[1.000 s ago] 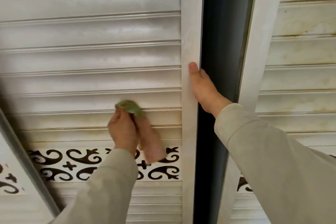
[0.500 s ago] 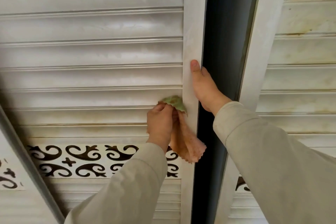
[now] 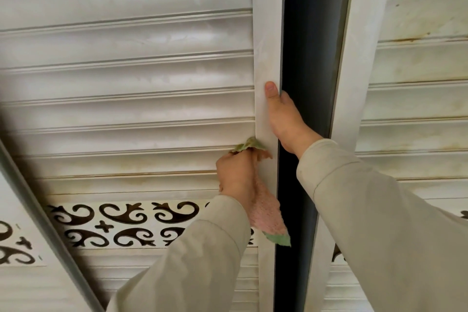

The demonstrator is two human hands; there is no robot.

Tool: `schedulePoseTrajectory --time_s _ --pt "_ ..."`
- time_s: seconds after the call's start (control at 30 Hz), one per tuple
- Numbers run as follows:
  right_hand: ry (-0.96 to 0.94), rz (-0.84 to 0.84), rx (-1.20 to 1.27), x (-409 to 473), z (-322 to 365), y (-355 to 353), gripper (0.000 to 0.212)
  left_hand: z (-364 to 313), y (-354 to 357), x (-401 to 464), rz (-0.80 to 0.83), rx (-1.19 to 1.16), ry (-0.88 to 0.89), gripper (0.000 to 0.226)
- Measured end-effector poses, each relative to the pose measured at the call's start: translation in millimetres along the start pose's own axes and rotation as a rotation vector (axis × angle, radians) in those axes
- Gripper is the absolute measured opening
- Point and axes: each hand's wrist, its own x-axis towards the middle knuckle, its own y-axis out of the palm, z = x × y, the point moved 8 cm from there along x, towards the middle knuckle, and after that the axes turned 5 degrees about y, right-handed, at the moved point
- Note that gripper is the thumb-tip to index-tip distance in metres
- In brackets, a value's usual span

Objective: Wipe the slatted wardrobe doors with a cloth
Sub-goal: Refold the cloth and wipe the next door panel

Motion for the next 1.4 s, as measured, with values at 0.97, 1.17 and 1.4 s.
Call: schedulePoseTrajectory --time_s 0.97,1.17,1.4 --pt "0.002 -0.044 -0.002 -1.4 -1.0 -19.5 0.059 51.4 -11.6 14.0 0.019 0.404 0.085 0.022" --pt "0.003 -0.058 -0.014 1.1 -4.1 -25.3 0.059 71.7 0.3 13.0 0.086 0.176 -0.029 0.021" --pt "-0.004 -0.066 -0.021 4.8 -5.5 -23.7 0.056 71.1 -0.2 16.1 -0.012 0.123 -0.073 0.023"
